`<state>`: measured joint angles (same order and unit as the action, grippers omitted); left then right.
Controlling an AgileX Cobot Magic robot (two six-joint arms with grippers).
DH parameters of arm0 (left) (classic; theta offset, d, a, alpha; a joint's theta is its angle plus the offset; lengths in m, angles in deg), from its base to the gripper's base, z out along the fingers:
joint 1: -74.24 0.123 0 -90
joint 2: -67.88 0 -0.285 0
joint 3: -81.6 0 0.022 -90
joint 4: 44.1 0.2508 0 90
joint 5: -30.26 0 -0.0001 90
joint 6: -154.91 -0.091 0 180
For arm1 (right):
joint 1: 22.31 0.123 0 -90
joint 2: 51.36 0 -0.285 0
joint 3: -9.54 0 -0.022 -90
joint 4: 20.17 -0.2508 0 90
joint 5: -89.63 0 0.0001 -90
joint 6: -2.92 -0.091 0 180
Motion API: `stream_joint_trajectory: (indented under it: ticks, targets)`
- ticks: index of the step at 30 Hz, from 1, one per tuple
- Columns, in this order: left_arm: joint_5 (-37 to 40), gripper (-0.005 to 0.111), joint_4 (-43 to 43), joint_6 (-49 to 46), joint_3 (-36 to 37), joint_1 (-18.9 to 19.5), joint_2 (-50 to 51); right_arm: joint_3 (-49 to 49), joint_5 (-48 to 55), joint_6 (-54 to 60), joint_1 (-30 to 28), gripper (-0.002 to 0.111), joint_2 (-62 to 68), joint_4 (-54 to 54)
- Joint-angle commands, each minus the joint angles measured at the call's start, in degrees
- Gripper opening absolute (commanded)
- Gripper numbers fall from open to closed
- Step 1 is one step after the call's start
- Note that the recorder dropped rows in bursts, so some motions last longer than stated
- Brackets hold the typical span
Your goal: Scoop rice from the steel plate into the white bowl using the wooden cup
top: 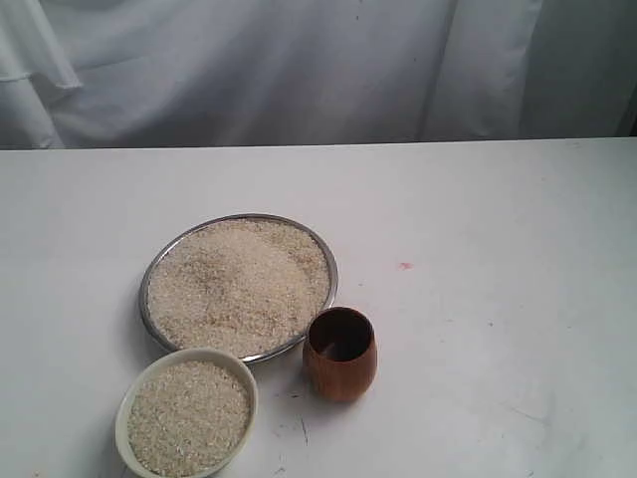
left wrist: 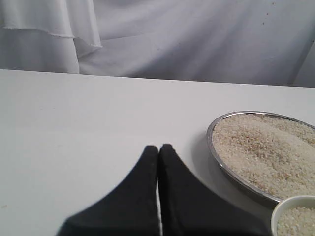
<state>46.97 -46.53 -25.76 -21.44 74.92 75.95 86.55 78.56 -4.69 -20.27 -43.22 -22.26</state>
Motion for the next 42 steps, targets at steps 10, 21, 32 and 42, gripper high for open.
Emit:
stream_joint_trajectory:
  ticks: [10,21,32,42]
  targets:
    - [-0.4,0.000,0.0,0.2,0.3,-0.1,-0.3,-18.1,-17.2,-2.9,-0.4,0.000,14.4,-2.8]
    - [-0.4,0.000,0.0,0.2,0.3,-0.1,-0.3,-35.9,-25.1,-32.7,-0.4,0.000,51.7,48.3]
    - [-0.4,0.000,0.0,0.2,0.3,-0.1,-0.3,-24.9,-32.7,-23.5,2.6,0.000,71.6,44.2]
    - [-0.4,0.000,0.0,0.2,0.3,-0.1,-0.3,-18.7,-35.8,-9.4,13.0,0.000,79.9,31.4]
